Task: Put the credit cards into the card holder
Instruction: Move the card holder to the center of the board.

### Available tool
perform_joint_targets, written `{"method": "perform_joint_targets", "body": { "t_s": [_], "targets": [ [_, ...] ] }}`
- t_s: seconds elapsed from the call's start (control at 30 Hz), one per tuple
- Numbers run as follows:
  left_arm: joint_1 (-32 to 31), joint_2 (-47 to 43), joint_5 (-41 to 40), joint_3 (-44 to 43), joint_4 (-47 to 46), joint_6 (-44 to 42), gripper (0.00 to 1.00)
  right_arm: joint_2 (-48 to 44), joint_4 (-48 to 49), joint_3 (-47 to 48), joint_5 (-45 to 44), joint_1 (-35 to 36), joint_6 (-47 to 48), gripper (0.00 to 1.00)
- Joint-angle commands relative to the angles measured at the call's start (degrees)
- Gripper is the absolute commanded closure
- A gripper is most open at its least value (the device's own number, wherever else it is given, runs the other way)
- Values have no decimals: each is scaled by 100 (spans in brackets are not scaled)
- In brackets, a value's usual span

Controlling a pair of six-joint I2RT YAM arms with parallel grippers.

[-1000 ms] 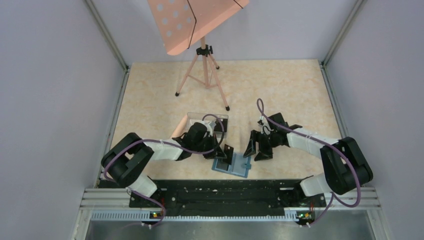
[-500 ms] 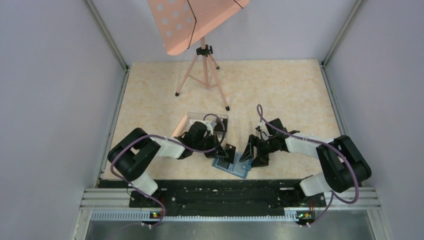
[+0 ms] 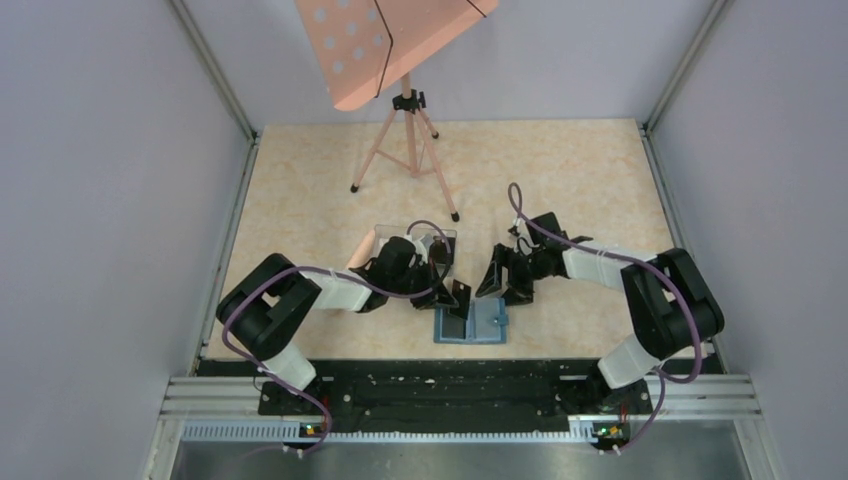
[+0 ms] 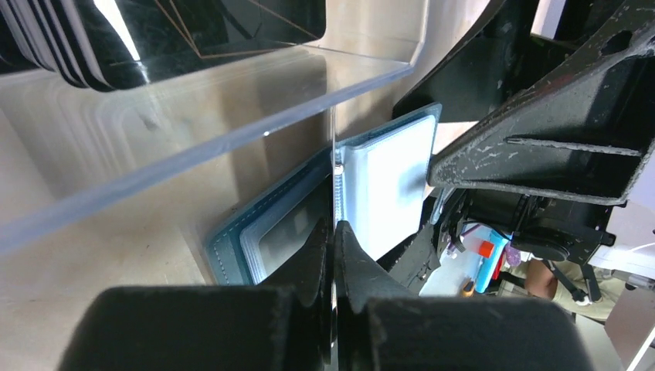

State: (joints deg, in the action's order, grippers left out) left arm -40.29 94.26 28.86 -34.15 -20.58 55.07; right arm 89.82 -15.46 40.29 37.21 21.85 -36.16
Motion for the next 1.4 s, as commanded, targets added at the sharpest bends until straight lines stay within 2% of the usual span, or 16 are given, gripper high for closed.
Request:
{"method": "perform_joint_targets", "body": {
  "t_s": [0.0,0.2,0.3,0.47,0.6,0.73,0.8,1.37],
  "targets": [
    [44,-209,-126,-215,101,-189,100,1,-624,238,-1111,-57,784,29],
    [35,-206,-109,-125,-86,65,100,-350,-1228,244,-1748,-57,1247,26],
    [24,-335,-229,34,-155,269,100,-580,-1286,183,-1686,4,1283,31],
    [8,-521,-508,401,-442,541,100,-695,-1274,163,-1527,355,1178,47],
    [-2,-381,-478,456,-706,605,100,-730,-1135,1,-1473,420,1074,67],
    [-51,-176,-409,357,-909,628,100,-789,-1121,-204,-1452,434,1036,92],
    [-86,-104,-396,287,-932,628,100,-830,-1119,-303,-1470,437,1029,100],
    [-364,53,-316,50,-1099,607,100,-663,-783,-646,-1502,450,901,100]
  ]
}}
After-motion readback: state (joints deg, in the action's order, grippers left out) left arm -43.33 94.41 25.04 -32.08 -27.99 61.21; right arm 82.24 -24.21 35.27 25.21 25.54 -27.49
